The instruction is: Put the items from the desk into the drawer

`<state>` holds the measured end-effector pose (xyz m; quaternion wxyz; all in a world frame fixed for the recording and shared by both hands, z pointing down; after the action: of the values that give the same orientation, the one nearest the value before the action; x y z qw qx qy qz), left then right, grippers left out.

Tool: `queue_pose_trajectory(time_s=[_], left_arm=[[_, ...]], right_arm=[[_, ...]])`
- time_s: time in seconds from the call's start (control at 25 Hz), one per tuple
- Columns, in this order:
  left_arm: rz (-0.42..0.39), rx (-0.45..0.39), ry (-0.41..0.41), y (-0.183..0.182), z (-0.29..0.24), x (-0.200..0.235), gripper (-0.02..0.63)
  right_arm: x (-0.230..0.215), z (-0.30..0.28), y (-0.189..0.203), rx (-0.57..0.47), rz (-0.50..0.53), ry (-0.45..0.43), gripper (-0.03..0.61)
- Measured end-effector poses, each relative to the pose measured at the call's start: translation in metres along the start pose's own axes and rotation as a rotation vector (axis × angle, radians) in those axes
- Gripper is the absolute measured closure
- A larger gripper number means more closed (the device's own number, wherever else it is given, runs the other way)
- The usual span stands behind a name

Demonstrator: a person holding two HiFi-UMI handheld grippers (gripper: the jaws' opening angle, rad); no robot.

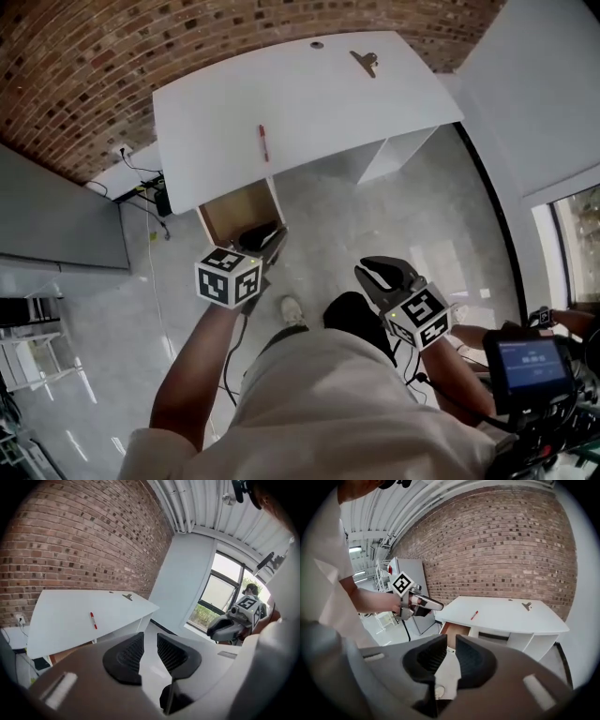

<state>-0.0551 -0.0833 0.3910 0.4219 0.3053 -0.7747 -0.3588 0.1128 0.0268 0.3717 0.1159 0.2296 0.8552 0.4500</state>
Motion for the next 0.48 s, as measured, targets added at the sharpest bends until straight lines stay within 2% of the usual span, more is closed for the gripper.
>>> queue_pose_trajectory(time_s=[0.24, 0.36, 0.48], left_arm=[[0.077, -0.008, -0.107, -0.036, -0.049, 0.108, 0.514], [0.129, -0.013, -0.149, -0.039, -0.065, 0.140, 0.514], [0.155, 0.021, -0.228, -0.048, -0.088, 0.181, 0.514]], right_arm=[[-0.047, -0.071, -0.023, 0.039, 0.011, -0.062, 0.534], [-0.059, -0.092, -0.032, 0.041, 0.030, -0.101, 0.534], [-0.090, -0.119, -0.048, 0.046, 0.027, -0.150, 0.534]])
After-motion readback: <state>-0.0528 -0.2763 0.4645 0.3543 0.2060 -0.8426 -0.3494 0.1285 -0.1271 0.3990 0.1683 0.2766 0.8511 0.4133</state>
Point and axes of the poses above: the fingertips, and each gripper's own axes: z backward along the fingers, x to its left, y out of its underside, the point moved 3 cm from there along z, backward along the fingers, and after that the axes turned 12 degrees about y, right-handed, at the moved point
